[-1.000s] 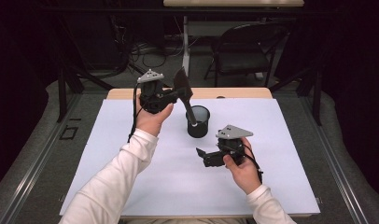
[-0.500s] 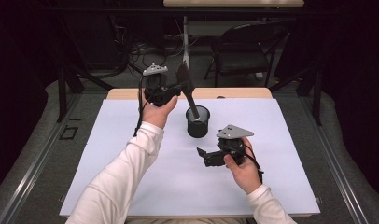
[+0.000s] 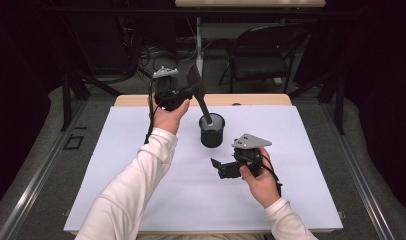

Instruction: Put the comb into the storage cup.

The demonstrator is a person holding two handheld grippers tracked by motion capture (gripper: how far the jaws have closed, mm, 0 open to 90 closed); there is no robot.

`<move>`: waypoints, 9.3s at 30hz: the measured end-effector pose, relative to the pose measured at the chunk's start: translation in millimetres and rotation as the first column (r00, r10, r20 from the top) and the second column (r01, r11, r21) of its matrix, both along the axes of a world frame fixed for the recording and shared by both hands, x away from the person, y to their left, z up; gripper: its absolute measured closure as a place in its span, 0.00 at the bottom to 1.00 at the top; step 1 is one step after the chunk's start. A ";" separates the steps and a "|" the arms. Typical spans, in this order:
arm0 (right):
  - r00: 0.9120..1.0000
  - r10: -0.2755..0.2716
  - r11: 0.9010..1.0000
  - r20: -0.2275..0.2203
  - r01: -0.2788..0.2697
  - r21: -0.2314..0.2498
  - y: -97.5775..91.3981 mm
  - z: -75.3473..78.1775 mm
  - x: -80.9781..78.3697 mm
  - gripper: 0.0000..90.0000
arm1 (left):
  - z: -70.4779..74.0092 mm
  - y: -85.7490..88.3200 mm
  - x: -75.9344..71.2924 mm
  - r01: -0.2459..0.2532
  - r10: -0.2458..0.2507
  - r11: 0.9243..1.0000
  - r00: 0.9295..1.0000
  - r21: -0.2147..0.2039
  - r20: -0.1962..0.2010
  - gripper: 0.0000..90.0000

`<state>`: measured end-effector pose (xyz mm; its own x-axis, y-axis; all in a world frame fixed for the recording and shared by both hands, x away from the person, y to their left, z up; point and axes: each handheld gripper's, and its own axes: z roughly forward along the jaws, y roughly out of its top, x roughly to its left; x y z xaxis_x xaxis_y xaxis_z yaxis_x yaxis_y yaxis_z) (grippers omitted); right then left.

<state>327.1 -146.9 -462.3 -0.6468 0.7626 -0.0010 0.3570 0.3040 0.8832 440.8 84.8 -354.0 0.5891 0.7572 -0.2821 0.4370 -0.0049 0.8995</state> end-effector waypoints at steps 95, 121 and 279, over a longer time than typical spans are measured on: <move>1.000 0.000 1.000 -0.001 0.000 -0.008 -2.3 -0.7 0.6 0.01 | -92.1 -40.5 42.3 -0.076 0.075 0.997 0.975 0.004 -0.210 0.93; 1.000 0.002 1.000 -0.003 -0.002 -0.012 -1.2 -1.5 0.5 0.01 | -101.8 -32.4 43.1 -0.098 0.087 0.995 0.969 -0.036 -0.229 0.93; 1.000 -0.012 1.000 -0.001 0.012 -0.020 -2.6 -2.2 1.7 0.01 | -57.3 45.0 1.6 0.010 -0.008 1.000 0.990 0.012 -0.143 0.16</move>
